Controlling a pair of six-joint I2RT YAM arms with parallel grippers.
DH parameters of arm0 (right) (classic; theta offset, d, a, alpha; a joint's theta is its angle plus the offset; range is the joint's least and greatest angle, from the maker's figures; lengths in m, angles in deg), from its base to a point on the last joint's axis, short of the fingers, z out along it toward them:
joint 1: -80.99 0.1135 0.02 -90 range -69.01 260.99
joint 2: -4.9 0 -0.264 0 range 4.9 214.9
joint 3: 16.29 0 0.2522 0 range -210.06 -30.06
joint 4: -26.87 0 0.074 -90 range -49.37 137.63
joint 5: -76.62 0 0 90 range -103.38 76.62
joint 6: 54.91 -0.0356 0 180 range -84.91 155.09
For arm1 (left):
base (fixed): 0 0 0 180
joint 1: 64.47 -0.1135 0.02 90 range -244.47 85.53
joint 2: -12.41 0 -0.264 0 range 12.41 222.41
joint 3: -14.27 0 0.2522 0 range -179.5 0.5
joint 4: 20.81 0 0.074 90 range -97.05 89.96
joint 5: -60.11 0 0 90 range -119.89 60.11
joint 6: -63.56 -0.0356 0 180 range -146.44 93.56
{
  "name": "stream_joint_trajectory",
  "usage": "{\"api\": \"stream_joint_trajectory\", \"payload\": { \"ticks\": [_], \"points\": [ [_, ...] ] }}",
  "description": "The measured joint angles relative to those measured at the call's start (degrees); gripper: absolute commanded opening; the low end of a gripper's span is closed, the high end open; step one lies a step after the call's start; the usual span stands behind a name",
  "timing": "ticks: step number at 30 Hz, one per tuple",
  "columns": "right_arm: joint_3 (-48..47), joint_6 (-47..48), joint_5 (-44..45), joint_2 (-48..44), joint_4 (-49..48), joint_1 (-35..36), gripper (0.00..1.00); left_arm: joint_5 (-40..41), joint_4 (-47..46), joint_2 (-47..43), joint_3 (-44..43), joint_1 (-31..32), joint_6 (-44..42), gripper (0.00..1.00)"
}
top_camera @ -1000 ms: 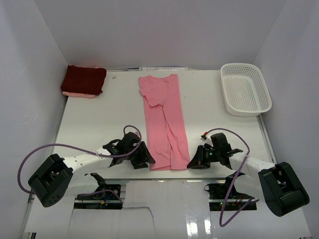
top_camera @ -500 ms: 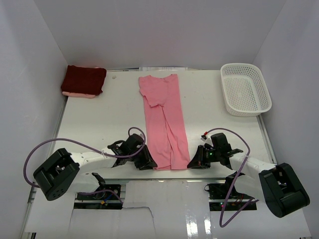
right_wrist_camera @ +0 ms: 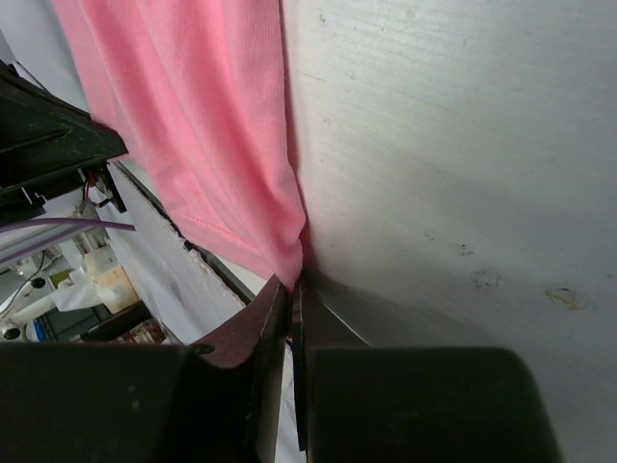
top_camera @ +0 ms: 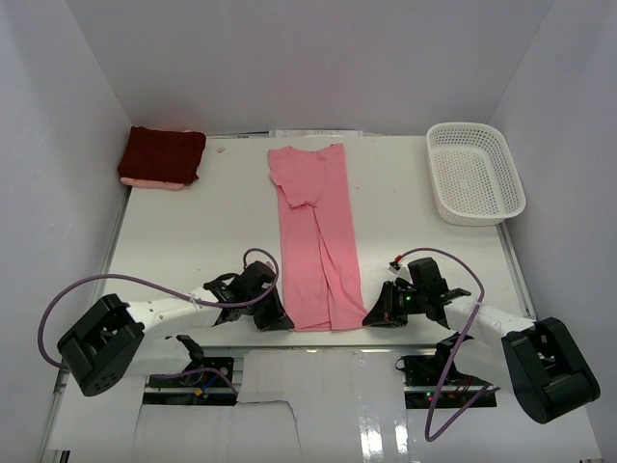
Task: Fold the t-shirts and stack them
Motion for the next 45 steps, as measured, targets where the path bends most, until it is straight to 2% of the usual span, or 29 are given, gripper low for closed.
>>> {"api": "stream_joint_trajectory", "payload": {
  "ticks": [9,18,22,34,40,45],
  "points": [
    [-0.13,1.6,0.48,-3.74,5.9,0.33,0.08,0.24,5.27,-0.24,-1.86,0.02,-2.73,0.0],
    [-0.98,-1.25,0.59,-3.23,7.15,8.39,0.08,0.02,8.83,1.66,-4.5,0.02,-4.85,0.0],
    [-3.74,-2.25,0.81,-2.84,7.74,10.49,0.08,-0.57,10.49,1.64,-5.57,0.02,-5.11,0.0],
    [-12.94,-1.66,2.1,-4.46,13.99,10.64,0.08,-1.09,18.86,-3.63,-13.31,-0.17,-5.46,0.0],
    [-16.7,-0.81,2.12,-3.58,16.22,10.64,0.08,-1.27,21.9,-4.09,-15.21,-3.98,-6.88,0.0],
    [-19.32,0.76,2.25,-1.81,16.59,10.49,0.08,-2.4,23.69,-6.49,-15.21,-10.49,-9.4,0.0]
  ]
}}
